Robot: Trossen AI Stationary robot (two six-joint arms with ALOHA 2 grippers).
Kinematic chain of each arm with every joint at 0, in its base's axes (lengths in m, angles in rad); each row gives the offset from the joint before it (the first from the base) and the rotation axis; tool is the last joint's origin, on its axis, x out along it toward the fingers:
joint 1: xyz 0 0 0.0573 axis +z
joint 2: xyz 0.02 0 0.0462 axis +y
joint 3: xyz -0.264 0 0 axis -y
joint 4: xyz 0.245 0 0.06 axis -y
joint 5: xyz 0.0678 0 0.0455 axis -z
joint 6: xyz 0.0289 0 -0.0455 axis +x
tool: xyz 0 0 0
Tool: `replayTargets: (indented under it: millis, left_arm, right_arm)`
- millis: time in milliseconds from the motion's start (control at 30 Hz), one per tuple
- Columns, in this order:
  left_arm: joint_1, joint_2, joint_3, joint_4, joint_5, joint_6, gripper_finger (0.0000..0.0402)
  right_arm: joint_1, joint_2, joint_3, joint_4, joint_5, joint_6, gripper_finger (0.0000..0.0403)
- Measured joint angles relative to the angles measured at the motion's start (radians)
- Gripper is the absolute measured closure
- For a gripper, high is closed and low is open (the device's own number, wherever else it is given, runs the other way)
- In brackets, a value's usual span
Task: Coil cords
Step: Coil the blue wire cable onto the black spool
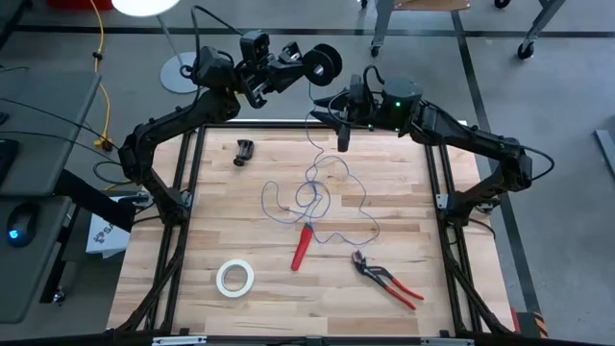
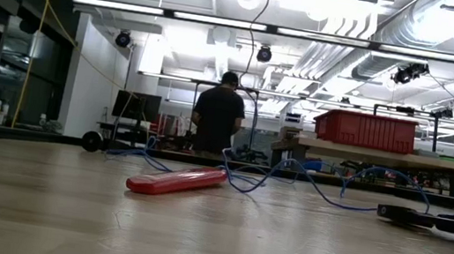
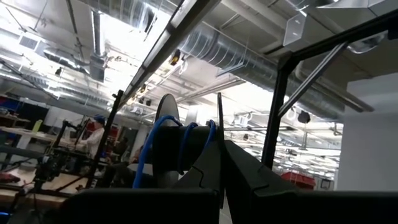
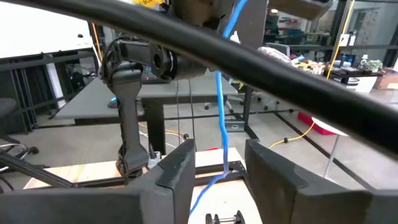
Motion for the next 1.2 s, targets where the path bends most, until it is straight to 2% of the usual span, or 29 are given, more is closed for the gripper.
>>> replayTargets:
  millis: [167, 367, 667, 900, 1200]
  left_arm:
    - [0.0, 0.0, 0.0, -0.001, -0.014, 0.006, 0.0401]
    - [0.0, 0.0, 0.0, -0.003, -0.016, 0.012, 0.0401]
    - [0.024, -0.006, 0.0, -0.027, -0.041, 0.048, 0.0401]
    - [0.151, -0.101, -0.001, -0.397, -0.004, 0.15, 0.0402]
    - [0.217, -0.217, -0.001, -0.942, 0.161, 0.259, 0.0401]
  right_arm:
    - [0.0, 0.0, 0.0, 0.0, 0.001, -0.001, 0.0305]
    - [0.0, 0.0, 0.0, -0.001, 0.002, 0.018, 0.0394]
    - [0.021, -0.013, 0.0, -0.023, 0.003, 0.046, 0.0402]
    - [0.042, -0.076, 0.0, -0.179, 0.0, 0.045, 0.0402]
    - [0.028, -0.172, 0.0, -0.257, 0.041, 0.035, 0.0403]
